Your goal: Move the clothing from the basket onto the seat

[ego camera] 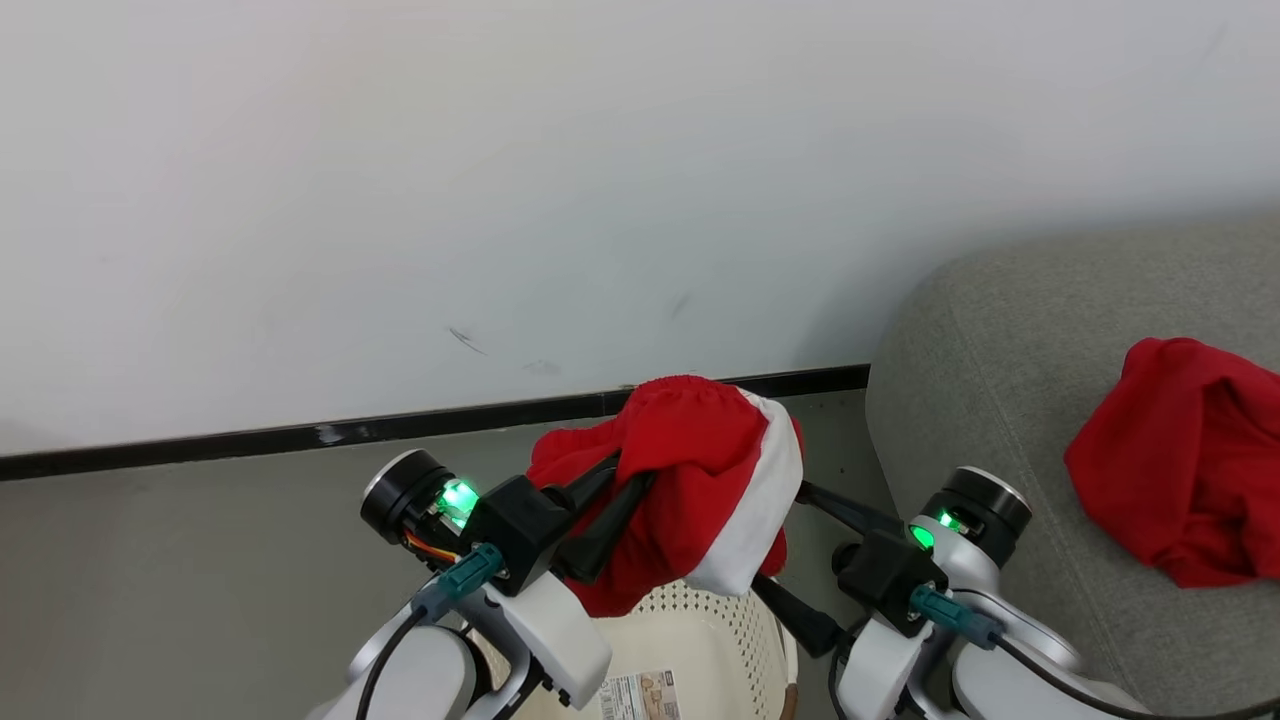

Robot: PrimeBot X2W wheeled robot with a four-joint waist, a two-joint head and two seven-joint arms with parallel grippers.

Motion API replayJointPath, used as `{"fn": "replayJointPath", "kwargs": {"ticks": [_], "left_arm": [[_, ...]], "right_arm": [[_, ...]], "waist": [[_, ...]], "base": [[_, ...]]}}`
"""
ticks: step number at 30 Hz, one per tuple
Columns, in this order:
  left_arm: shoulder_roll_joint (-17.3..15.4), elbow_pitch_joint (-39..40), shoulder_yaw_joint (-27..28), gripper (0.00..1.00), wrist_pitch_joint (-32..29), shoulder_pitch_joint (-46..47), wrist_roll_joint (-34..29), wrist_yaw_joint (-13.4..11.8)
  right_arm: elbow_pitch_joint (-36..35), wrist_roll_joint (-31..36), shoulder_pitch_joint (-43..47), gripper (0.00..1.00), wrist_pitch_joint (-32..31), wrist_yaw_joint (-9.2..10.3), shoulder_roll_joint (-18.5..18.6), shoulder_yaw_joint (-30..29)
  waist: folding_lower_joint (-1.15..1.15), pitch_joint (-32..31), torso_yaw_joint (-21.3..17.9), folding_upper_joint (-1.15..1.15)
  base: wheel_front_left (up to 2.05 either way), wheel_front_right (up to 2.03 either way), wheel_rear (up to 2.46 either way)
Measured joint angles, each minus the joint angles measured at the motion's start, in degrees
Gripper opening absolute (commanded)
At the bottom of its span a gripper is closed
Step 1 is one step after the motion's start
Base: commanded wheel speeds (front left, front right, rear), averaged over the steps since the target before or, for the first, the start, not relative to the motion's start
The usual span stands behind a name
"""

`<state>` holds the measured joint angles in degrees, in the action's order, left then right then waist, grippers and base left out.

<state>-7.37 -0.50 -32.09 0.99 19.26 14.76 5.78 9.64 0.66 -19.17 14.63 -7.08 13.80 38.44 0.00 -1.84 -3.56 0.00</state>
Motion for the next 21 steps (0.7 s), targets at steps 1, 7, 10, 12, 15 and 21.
{"fn": "replayJointPath", "kwargs": {"ticks": [1,7,10,12,15,21], "left_arm": [[0.2,0.1,-0.1,0.0,-0.4,0.0,0.3,0.0],[0.6,0.1,-0.7,0.0,-0.5,0.0,0.6,0.0],[0.8,0.2,-0.8,0.0,-0.9,0.0,0.9,0.0],[1.1,0.1,-0.8,0.0,-0.9,0.0,1.0,0.0],[1.3,-0.2,-0.6,0.0,-0.9,0.0,1.5,-0.1],[1.3,-1.4,1.0,0.21,-0.9,-0.5,2.9,-0.6]], "right_arm": [[1.6,0.1,-0.2,1.0,0.0,0.0,0.0,0.1],[4.8,-0.1,-2.4,1.0,0.0,0.0,-1.9,2.4],[5.3,-0.5,-4.1,0.49,0.0,0.0,-2.9,3.9],[5.9,-0.8,-4.9,0.16,0.0,0.0,-3.5,5.0],[6.2,-2.1,-5.0,0.0,0.0,0.0,-3.5,5.9],[5.9,-4.4,-4.4,0.0,0.0,0.0,-2.0,3.1]], "waist": [[0.0,0.1,0.3,0.0],[0.0,0.7,1.0,0.0],[0.0,0.9,1.2,0.0],[0.0,1.1,1.3,0.0],[0.0,1.2,1.2,0.0],[0.0,1.1,0.6,0.0]], "base": [[0.0,0.0,0.0],[0.0,0.0,0.0],[0.0,0.0,0.0],[0.0,0.0,0.0],[0.0,0.0,0.0],[0.0,0.0,0.0]]}}
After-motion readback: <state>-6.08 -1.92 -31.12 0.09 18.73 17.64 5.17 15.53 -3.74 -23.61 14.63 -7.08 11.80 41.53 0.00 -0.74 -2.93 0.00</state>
